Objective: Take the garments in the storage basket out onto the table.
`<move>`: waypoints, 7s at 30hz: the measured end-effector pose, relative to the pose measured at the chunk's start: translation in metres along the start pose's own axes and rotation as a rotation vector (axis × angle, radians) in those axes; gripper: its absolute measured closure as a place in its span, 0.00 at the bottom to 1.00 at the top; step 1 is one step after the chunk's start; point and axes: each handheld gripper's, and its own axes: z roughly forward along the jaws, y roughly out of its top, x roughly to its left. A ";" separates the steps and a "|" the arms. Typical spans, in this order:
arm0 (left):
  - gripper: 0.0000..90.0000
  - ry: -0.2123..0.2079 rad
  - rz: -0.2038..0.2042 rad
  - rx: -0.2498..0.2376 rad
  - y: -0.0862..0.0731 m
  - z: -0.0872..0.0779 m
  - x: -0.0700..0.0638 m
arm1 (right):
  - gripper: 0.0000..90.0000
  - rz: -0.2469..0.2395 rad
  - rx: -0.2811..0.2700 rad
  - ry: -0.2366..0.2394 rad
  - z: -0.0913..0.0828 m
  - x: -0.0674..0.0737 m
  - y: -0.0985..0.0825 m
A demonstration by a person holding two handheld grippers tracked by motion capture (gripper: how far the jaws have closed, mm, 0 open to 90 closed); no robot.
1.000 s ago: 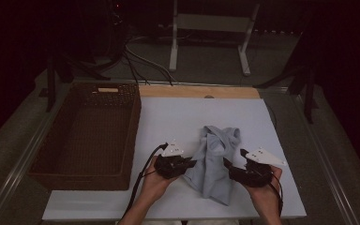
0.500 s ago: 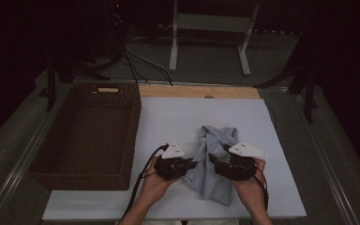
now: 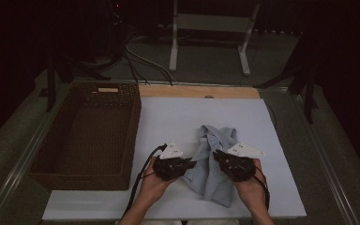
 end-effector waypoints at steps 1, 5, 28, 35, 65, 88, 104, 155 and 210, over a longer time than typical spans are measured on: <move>0.96 0.001 -0.001 -0.001 0.000 -0.001 0.000 | 0.92 0.002 -0.004 -0.008 -0.003 -0.002 -0.001; 0.96 0.011 -0.007 0.001 -0.003 -0.005 0.003 | 0.93 0.025 -0.016 -0.039 -0.016 -0.014 -0.009; 0.56 0.022 -0.079 0.016 -0.005 0.003 0.019 | 0.93 0.100 0.009 -0.111 -0.046 -0.047 -0.045; 0.51 0.046 -0.083 0.019 0.008 0.018 0.026 | 0.93 0.103 0.009 -0.112 -0.047 -0.048 -0.047; 0.96 0.171 -0.139 -0.001 0.007 -0.003 0.046 | 0.93 0.116 0.004 -0.124 -0.056 -0.055 -0.052; 0.96 0.158 -0.139 -0.010 0.003 -0.006 0.045 | 0.70 0.137 0.044 -0.093 -0.048 -0.058 -0.045; 0.96 0.167 -0.140 -0.023 0.000 -0.014 0.045 | 0.56 0.210 0.117 -0.139 -0.028 -0.076 -0.054; 0.96 0.187 -0.125 -0.014 -0.016 -0.034 0.035 | 0.94 0.120 0.179 -0.133 -0.032 -0.065 -0.067; 0.95 0.193 -0.105 0.019 -0.035 -0.044 0.014 | 0.89 0.129 0.304 -0.080 -0.020 -0.047 -0.092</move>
